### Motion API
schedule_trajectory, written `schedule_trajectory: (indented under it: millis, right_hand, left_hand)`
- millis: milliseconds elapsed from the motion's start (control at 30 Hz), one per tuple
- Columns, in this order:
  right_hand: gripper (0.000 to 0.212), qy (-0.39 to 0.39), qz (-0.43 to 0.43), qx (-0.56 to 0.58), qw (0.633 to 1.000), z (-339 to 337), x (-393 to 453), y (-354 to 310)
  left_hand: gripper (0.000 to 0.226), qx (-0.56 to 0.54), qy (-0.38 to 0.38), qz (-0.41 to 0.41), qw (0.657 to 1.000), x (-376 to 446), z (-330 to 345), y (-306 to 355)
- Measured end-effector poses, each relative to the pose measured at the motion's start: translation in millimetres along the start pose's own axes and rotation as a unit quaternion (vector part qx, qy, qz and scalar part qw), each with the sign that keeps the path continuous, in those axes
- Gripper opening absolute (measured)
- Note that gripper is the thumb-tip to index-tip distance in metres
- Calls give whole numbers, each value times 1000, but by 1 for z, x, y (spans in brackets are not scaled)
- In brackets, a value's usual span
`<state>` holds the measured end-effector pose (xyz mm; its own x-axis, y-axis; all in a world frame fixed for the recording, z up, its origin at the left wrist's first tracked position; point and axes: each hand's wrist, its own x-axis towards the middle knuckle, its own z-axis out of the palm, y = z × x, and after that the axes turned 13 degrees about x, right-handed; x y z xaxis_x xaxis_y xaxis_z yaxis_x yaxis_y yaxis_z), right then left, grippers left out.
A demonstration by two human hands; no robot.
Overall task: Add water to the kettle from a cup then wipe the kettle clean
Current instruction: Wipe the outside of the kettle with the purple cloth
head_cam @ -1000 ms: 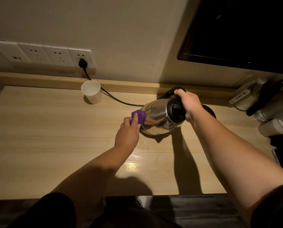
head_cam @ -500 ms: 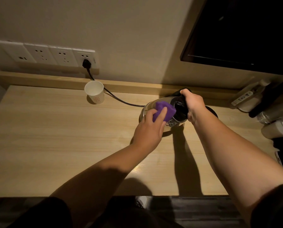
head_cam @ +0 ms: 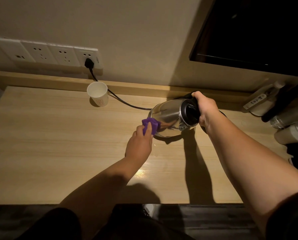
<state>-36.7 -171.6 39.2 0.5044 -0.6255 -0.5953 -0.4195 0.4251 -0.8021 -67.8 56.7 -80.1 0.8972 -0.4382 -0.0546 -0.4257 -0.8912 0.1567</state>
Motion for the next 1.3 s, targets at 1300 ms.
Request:
schedule_trajectory:
  millis: [1300]
  right_hand:
    - [24,-103,-99,-68,987,-7,-17,2]
  left_hand:
    - [31,-195,-42,-116,973,21,-22,-11]
